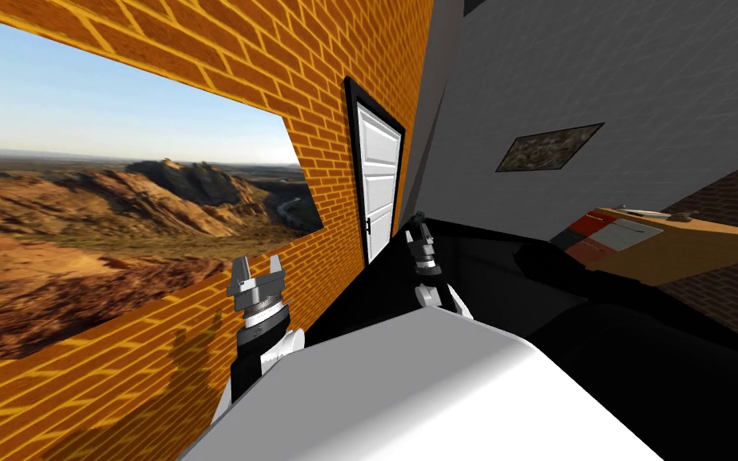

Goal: Pull the door open

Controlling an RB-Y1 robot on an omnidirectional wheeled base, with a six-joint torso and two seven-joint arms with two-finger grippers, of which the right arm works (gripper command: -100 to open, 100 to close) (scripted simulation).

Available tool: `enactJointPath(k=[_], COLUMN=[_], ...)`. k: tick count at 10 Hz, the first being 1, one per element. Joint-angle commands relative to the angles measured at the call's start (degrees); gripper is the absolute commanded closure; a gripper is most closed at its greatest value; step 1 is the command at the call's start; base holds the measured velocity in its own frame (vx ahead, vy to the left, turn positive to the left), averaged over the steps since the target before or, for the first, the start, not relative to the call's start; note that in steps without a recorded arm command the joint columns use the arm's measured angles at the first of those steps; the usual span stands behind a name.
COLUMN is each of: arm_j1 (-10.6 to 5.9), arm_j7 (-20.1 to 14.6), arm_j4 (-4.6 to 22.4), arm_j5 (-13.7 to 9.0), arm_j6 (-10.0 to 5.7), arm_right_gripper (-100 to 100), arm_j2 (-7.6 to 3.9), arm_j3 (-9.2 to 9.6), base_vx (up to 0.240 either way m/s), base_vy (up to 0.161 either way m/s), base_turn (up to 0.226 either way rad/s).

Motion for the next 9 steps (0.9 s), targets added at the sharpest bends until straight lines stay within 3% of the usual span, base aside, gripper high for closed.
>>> enactJointPath(k=[1, 9], arm_j1=[-0.46, -2.42], arm_j7=[-1.9, -12.4], arm_j4=[1.9, 12.0], arm_j5=[-0.8, -5.2], arm_j6=[-0.32, -2.26], arm_right_gripper=[-100, -100], arm_j2=[-0.32, -2.06], arm_j3=[-0.03, -0.10], base_vx=[0.069, 0.073], base_vy=[-0.070, -0.081], base_turn=[0.158, 0.205])
